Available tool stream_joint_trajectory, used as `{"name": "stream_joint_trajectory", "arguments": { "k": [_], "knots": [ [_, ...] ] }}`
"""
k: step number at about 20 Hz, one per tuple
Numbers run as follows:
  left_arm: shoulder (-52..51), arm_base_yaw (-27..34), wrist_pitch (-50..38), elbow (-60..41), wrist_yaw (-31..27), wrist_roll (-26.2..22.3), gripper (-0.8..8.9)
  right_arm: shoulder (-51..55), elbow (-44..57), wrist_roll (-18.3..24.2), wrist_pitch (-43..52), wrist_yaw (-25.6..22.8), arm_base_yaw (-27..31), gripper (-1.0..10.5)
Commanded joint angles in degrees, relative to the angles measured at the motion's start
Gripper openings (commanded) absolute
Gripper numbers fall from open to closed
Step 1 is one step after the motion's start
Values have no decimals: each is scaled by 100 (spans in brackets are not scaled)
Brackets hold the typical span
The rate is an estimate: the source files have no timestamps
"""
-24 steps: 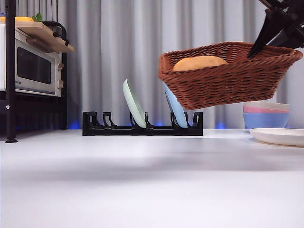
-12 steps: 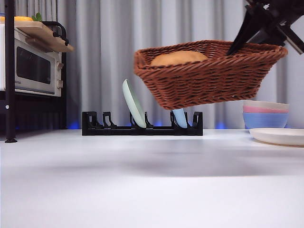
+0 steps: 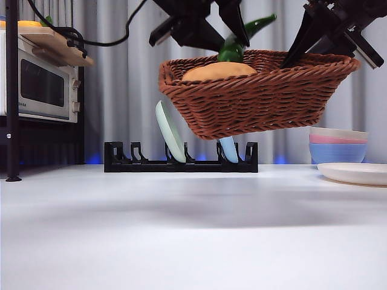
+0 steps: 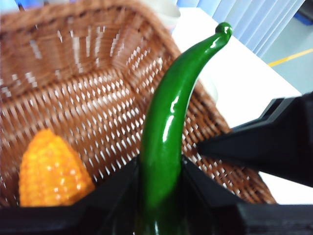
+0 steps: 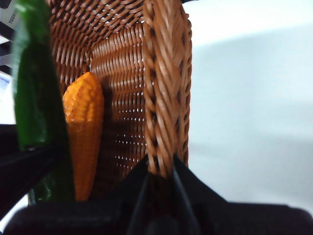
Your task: Pick up the basket,pick up the corn from the table,pick up the potato from the table,pick up the cucumber from the table,put all items into the basket
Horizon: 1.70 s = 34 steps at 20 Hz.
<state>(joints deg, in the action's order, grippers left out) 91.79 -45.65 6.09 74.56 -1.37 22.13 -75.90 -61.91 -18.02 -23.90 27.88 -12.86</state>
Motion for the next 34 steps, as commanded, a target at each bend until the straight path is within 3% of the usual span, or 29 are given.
{"name": "stream_joint_trajectory", "arguments": {
  "k": [1,2,3,9,17,23,25,26,28,30,32,34],
  "knots": [
    [33,4,-48,-46,-15,48,317,-9,-33,-57,111,44,-9,-17],
    [33,2,-72,-46,-11,46,451,-9,-33,-57,111,44,-9,-17],
    [33,2,-90,-46,-7,46,480,-9,-33,-59,109,44,-9,-17],
    [-179,15,136,101,221,-13,477,-39,-33,-120,111,44,-7,-17],
    [-1578,15,2280,1464,-597,-1541,475,-1270,-33,-439,289,39,-9,-17],
    [-2269,26,2669,1641,-767,-1696,471,-2079,-33,-533,240,26,-9,-11],
    [-2341,26,2756,1641,-767,-1775,471,-2085,-33,-549,245,-90,-7,146],
    [-2343,26,2835,1641,-765,-1797,471,-2048,-33,-553,238,-179,-2,289],
    [-2343,26,3012,1641,-769,-2068,471,-1886,-33,-549,229,-249,33,468],
    [-2354,26,3147,1641,-966,-2415,471,-1515,-33,-527,173,-225,83,473],
    [-2387,33,3484,1641,-1377,-2586,467,-957,-33,-223,151,-232,83,464],
    [-2387,83,4120,1641,-1731,-2680,425,-302,-33,225,77,-260,79,298]
  ]
}}
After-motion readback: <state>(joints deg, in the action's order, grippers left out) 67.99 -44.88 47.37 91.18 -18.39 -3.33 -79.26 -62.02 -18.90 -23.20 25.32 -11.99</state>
